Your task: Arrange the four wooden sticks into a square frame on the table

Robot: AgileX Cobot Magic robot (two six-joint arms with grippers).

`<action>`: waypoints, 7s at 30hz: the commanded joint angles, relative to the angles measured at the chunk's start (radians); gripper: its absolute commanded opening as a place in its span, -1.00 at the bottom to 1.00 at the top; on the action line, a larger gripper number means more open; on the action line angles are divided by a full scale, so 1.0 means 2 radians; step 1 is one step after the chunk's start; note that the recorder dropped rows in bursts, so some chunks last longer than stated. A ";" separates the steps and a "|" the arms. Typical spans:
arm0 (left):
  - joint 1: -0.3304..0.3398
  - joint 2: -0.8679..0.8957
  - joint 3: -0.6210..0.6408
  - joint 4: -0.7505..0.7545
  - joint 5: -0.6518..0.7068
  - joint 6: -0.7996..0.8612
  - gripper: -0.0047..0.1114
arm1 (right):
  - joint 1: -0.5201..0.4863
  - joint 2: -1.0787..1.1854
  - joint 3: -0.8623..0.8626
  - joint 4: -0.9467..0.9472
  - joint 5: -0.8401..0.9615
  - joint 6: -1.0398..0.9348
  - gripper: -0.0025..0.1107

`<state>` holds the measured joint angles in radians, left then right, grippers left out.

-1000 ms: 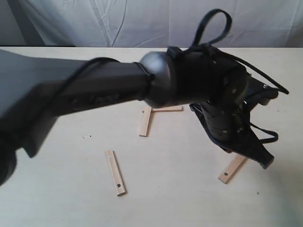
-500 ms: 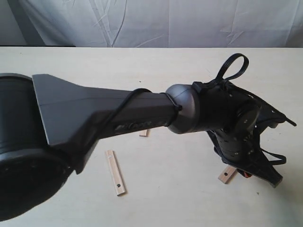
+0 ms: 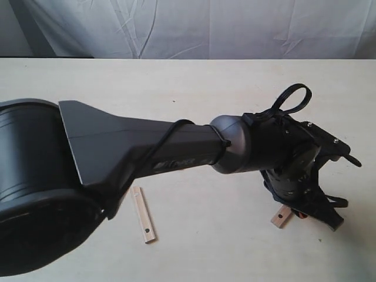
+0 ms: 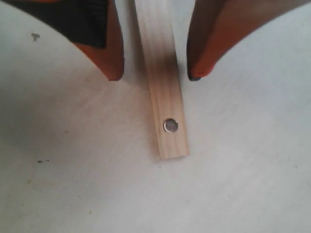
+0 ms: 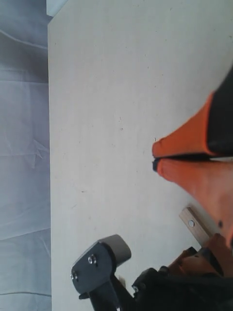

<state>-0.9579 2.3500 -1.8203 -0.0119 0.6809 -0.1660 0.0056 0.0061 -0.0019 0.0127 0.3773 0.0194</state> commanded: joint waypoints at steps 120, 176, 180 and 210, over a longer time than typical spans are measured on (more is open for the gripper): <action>0.169 -0.609 0.349 0.106 -0.058 -0.061 -0.92 | -0.003 -0.003 0.001 -0.002 -0.060 0.000 -0.97; 0.169 -0.873 0.474 0.122 -0.015 -0.064 -0.92 | 0.132 0.612 -0.345 0.226 0.106 -0.070 -0.97; 0.169 -0.873 0.474 0.122 -0.015 -0.064 -0.92 | 0.216 0.698 -0.406 0.193 0.107 -0.020 -0.97; 0.169 -0.873 0.474 0.130 -0.015 -0.062 -0.92 | 0.452 1.035 -0.797 0.059 0.234 0.169 -0.47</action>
<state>-0.6249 0.6093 -0.8760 0.2400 0.6525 -0.2895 0.9089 2.0660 -1.5765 0.1638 0.8253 0.3209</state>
